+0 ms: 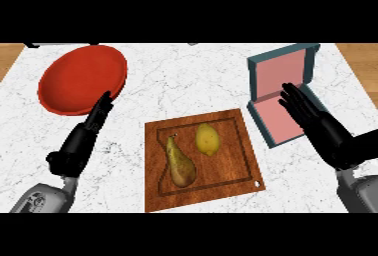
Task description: Pick the lemon from the cutting board and place it in the cardboard box
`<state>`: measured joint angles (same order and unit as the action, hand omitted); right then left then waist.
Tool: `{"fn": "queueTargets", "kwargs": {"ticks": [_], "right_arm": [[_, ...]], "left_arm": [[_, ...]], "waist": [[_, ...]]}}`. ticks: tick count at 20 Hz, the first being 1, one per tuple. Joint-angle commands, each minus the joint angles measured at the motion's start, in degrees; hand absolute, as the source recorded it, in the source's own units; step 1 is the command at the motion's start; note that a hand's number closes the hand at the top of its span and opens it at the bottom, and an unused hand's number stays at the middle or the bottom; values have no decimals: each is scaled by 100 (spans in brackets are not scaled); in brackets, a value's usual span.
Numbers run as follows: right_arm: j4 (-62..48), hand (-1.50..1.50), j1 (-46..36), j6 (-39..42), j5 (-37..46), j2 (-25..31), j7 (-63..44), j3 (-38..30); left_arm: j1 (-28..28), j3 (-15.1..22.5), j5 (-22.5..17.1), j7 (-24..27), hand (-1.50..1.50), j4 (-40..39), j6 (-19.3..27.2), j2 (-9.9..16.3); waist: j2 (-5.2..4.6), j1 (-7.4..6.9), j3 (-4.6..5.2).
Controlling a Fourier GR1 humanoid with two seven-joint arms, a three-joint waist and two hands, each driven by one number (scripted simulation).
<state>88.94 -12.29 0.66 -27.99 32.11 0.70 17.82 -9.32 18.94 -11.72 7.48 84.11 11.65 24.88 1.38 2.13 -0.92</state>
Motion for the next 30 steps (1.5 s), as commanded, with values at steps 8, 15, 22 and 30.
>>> {"fn": "queueTargets", "kwargs": {"ticks": [8, 15, 22, 30], "right_arm": [[1195, -150, -772, -1692, 1889, 1638, -1258, -859], [1918, -150, -232, -1781, 3433, 1341, -823, 102], [2393, -150, -962, -597, 4120, 1867, -2302, 757], [2375, -150, -2491, 1252, 4157, 1131, -4425, 1972]], "left_arm": [[-301, -84, 265, -51, 0, 207, -431, 548], [-576, -315, 192, -216, 0, 298, -827, 584], [-320, -319, 247, 23, 0, 232, -1021, 514], [-619, -220, 579, -115, 0, 105, -776, 194]], "waist": [[-42, -33, 126], [-117, -205, 96], [-121, -287, 110], [-152, -374, 112]]}}
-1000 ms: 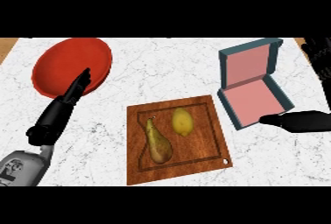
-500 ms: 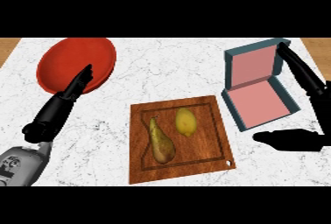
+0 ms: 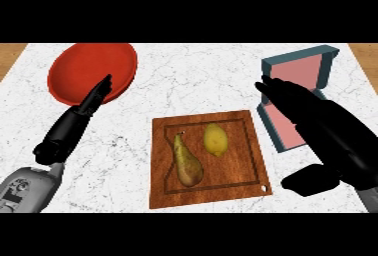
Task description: Pick the lemon from the cutting board and place it in the cardboard box
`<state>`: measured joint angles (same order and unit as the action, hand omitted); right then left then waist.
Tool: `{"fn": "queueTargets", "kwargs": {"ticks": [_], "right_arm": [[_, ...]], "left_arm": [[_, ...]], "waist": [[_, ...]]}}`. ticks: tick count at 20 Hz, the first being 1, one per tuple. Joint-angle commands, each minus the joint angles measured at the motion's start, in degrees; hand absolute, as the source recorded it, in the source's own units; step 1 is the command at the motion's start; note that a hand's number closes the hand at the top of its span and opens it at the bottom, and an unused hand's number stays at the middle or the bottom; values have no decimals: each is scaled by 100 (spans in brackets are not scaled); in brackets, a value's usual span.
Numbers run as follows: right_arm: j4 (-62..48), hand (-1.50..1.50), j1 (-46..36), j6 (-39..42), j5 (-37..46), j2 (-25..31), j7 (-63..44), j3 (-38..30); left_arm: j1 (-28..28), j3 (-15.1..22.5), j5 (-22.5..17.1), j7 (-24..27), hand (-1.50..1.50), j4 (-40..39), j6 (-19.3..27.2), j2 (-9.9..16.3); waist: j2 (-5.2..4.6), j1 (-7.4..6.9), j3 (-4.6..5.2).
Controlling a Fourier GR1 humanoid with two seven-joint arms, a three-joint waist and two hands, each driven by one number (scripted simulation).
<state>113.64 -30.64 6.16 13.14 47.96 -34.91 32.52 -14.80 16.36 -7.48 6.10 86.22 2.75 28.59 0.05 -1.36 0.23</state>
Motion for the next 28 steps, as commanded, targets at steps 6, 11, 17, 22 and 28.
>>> {"fn": "queueTargets", "kwargs": {"ticks": [6, 11, 17, 22, 28], "right_arm": [[-526, -150, -1593, 1523, 171, -1796, -2635, 1185], [-1004, -150, -1821, 1775, 65, -2602, -3363, 1263], [-1696, -150, -1714, 1614, 377, -3200, -3258, 1342], [-2048, -150, -1727, 1739, 827, -3361, -3277, 1597], [-2237, -150, -1577, 1841, 1272, -3567, -3114, 1299]], "left_arm": [[-73, -327, -87, -51, 0, 34, -246, 126], [-48, -359, 42, 32, 0, -121, -296, 24], [5, -527, 66, 79, 0, -145, -405, -26], [-102, -566, 185, 454, 0, -736, -522, -165], [44, -371, 547, -118, 0, -17, -183, -482]], "waist": [[5, -14, -8], [6, 81, -13], [-3, 98, -17], [-12, 166, -14], [5, 135, -21]]}}
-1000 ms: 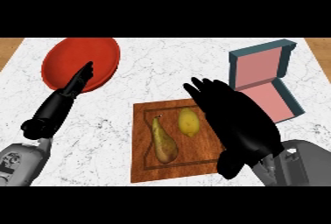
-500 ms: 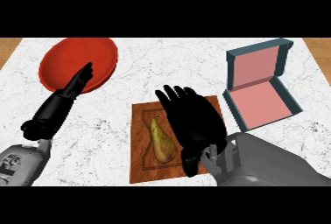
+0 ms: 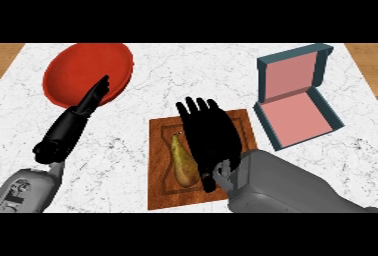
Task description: Pick the lemon from the cutting board and place it in the cardboard box
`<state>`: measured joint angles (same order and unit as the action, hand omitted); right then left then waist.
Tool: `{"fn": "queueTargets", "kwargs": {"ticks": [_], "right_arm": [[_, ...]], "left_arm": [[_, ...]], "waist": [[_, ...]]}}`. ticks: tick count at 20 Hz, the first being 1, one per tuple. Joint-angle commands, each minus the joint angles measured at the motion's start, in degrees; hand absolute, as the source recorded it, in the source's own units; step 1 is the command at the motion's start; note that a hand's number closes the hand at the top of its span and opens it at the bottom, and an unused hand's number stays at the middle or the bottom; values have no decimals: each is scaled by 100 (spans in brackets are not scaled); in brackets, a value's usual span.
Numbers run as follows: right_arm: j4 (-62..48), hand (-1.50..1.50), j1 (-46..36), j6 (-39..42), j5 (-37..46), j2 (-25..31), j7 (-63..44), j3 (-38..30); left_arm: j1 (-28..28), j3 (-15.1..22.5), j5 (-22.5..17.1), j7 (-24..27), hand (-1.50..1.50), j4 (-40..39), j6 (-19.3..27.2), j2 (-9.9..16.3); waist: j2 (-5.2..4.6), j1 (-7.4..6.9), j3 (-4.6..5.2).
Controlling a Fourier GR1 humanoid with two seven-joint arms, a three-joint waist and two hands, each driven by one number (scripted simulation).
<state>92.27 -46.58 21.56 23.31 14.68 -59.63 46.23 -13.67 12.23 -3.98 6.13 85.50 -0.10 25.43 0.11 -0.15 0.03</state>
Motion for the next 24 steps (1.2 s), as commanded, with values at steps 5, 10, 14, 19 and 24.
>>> {"fn": "queueTargets", "kwargs": {"ticks": [5, 10, 14, 19, 24], "right_arm": [[-434, -150, 219, 380, 642, -280, -378, -48], [-647, -150, 425, 444, 1022, -186, 42, -280], [-1190, -150, 504, 390, 1332, -733, 334, -447], [-1098, -150, 802, 741, 1612, -837, 691, -699], [-1354, -150, 1012, 665, 2107, -743, 1005, -899]], "left_arm": [[-41, -146, 50, 13, 0, -38, -178, -176], [-28, -218, 132, -305, 0, 284, -247, -188], [92, -370, 212, -209, 0, 234, -368, -245], [47, -465, 492, -266, 0, 217, -315, -478], [8, -716, 438, -276, 0, 215, -626, -403]], "waist": [[-6, 12, -1], [-1, 1, -4], [-10, -16, -3], [-8, 1, -3], [-10, -1, -3]]}}
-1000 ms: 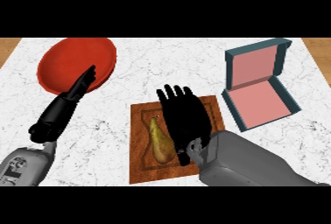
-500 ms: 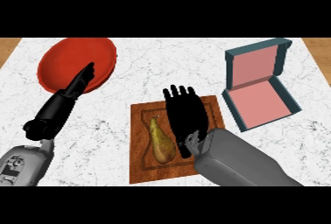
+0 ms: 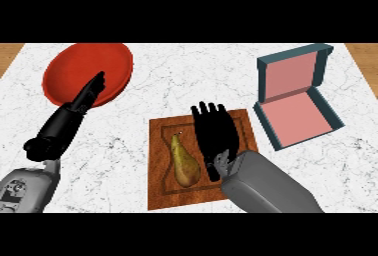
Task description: Pick the lemon from the cutting board and place it in the cardboard box
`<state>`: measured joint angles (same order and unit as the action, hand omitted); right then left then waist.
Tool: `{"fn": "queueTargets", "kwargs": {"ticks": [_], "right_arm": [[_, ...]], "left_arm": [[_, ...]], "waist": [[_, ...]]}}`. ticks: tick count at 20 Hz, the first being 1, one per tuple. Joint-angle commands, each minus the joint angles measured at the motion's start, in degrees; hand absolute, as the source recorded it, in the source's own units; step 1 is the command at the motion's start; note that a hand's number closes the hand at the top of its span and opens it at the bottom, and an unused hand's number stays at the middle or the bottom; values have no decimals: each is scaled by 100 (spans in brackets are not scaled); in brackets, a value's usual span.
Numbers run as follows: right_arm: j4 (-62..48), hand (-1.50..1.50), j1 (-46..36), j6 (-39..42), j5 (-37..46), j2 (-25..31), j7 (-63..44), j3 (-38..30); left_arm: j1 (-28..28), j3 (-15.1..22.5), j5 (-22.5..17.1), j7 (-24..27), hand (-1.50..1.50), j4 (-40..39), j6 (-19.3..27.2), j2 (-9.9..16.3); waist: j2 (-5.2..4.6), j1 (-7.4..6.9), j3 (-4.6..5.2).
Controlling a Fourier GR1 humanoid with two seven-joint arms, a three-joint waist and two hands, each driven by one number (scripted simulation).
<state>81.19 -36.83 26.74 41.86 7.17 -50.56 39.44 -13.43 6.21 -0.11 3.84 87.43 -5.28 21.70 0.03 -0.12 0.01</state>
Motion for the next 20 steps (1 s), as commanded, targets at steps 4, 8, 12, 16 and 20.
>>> {"fn": "queueTargets", "kwargs": {"ticks": [4, 8, 12, 16, 20], "right_arm": [[-536, -150, 217, -142, 739, -163, 172, -190], [-932, -150, 337, -192, 1021, -451, 484, -362], [-820, -150, 345, 7, 1082, -433, 918, -609], [-1079, 150, 427, -631, 1393, -109, 1928, -338], [-1281, 150, 248, -906, 1879, -394, 1998, -312]], "left_arm": [[162, 159, 484, 99, 0, 88, 217, -455], [250, -152, 287, -216, 0, 438, -237, -232], [-207, -330, 406, 171, 0, -402, -347, -382], [143, -421, 249, -43, 0, 198, -441, -279], [472, -359, 344, -10, 0, 475, -496, -373]], "waist": [[-5, -9, 0], [-3, -21, -1], [-6, 11, 0], [-6, -36, -2], [-2, -41, -1]]}}
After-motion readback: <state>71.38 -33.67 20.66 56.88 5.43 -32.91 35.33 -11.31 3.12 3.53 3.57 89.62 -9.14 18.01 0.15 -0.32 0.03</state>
